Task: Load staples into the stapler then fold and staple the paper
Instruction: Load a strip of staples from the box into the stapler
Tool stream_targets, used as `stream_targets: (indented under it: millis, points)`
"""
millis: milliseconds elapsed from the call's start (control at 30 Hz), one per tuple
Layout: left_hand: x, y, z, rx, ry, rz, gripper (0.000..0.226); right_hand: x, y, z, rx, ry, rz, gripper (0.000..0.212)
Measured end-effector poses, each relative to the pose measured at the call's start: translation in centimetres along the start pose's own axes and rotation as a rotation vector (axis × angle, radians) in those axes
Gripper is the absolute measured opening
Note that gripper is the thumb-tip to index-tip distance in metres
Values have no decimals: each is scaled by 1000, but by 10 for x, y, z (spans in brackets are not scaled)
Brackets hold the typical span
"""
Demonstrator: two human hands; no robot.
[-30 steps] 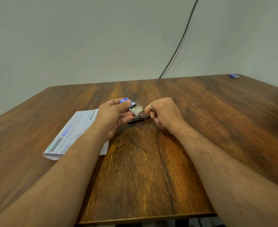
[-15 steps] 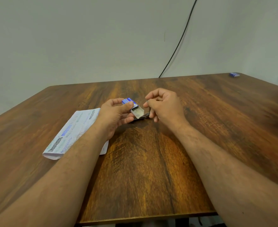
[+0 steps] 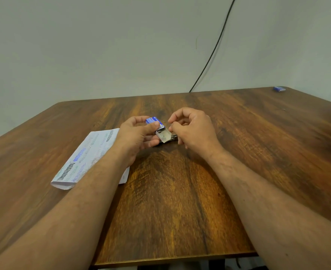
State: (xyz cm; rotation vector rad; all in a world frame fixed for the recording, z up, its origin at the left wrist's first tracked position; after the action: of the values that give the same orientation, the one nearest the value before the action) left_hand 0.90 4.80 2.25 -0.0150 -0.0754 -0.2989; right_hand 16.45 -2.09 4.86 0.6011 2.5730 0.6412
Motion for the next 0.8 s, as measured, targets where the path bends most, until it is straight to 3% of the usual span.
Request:
stream_targets:
  millis: [300,567,800]
  points:
    - [-4,1,-1,-37,-49,18,54,0,2,1,-54,-57,7,12]
    - [1,4,-8,-86,20,-69,31,6,0,-4,-141,-237,-88,11]
    - [3,6,-16,-143,72,-106,26,14,0,-1,-85,-342,-228,16]
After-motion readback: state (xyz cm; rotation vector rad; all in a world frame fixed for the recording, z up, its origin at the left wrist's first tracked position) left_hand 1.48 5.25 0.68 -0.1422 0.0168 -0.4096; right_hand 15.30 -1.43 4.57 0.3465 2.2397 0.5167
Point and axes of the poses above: each hand's wrist, its own y-axis towards the middle knuckle, its own x-axis out of the palm, z = x × y, the point moved 6 cm from there along y, towards the middle knuckle, and after that the axes turned 4 degrees about y, right-handed, at the moved point
